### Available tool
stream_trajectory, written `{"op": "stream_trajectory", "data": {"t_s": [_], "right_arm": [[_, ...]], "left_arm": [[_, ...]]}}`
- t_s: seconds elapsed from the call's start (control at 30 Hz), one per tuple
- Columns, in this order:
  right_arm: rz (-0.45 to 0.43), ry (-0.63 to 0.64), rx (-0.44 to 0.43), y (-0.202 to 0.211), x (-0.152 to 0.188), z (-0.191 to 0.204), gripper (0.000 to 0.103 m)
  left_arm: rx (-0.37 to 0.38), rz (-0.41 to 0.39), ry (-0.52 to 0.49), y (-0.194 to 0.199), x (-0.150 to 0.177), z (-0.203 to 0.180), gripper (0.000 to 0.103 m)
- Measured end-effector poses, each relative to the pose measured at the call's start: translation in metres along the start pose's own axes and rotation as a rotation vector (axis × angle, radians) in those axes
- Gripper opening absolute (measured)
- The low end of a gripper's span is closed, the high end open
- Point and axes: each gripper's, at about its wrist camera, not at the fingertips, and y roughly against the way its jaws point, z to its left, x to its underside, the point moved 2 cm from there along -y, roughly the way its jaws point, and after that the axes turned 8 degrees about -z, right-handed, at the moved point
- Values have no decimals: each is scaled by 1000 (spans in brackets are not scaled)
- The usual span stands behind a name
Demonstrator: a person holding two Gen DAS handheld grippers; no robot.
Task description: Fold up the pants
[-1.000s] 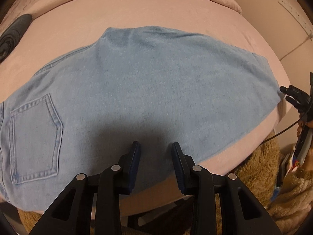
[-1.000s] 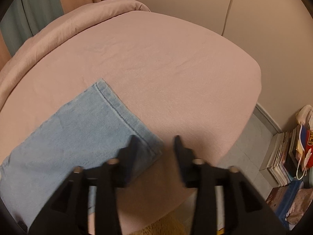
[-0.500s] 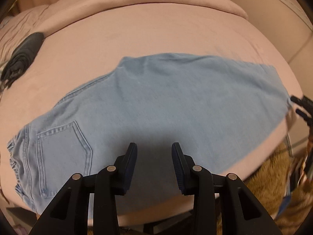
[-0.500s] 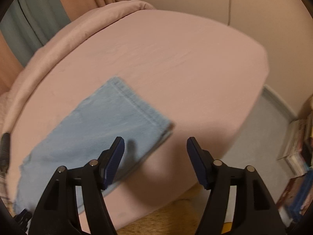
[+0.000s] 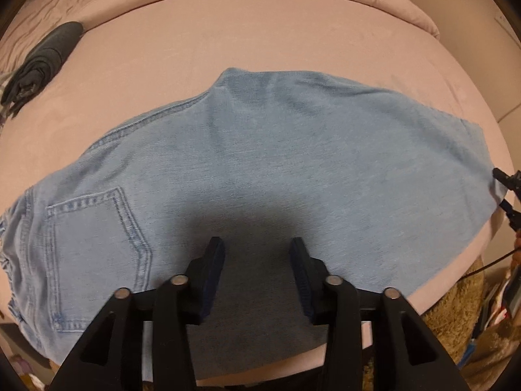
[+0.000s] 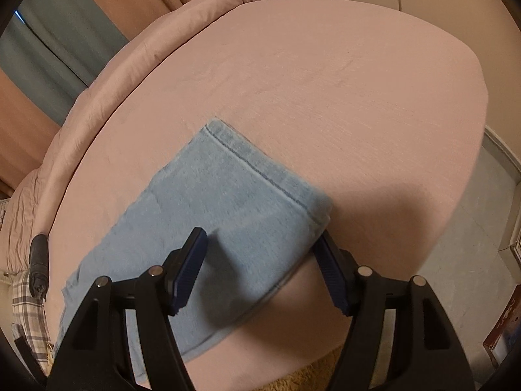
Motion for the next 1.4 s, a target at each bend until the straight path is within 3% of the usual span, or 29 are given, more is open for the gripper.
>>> {"op": "stream_trajectory", "data": {"t_s": [0.03,0.17,0.27,0.37,0.47,0.57,0.67,0.77,0.9,0.97,1.07,1.2,1.27,1.33,1.4], "right_arm": [[-2,5,3,-1,-1,1,64],[-19,10,48,-3,-11,3,23],[-68,36,27,12,-19,19,20],[-178,197,-20,47,-27,69,20],[-244,341,-128,79,-23,124,20],[-259,506,-280,104,3,181,20],[-185,625,-433,111,46,224,20],[-32,710,-540,90,99,251,19],[185,799,-506,39,174,260,19],[259,803,-486,22,195,255,19],[215,843,-460,36,201,259,18],[159,823,-503,46,184,271,19],[176,832,-480,36,192,275,22],[247,834,-456,22,202,268,23],[223,846,-455,24,206,266,26]], "left_arm": [[8,0,1,-2,0,-3,50],[16,-9,0,-1,1,0,50],[53,-14,42,7,2,11,50],[61,-36,87,17,-1,24,50],[58,-67,132,27,0,38,50],[69,-92,194,35,1,58,51],[50,-104,241,37,5,76,56],[47,-96,276,34,14,90,56],[62,-72,295,29,14,97,56],[68,-67,289,29,15,96,56],[95,-71,276,34,12,91,56],[176,-81,283,37,3,85,56],[203,-71,291,33,-1,81,56],[211,-56,292,29,-2,79,56],[213,-31,274,23,-4,73,56]]}}
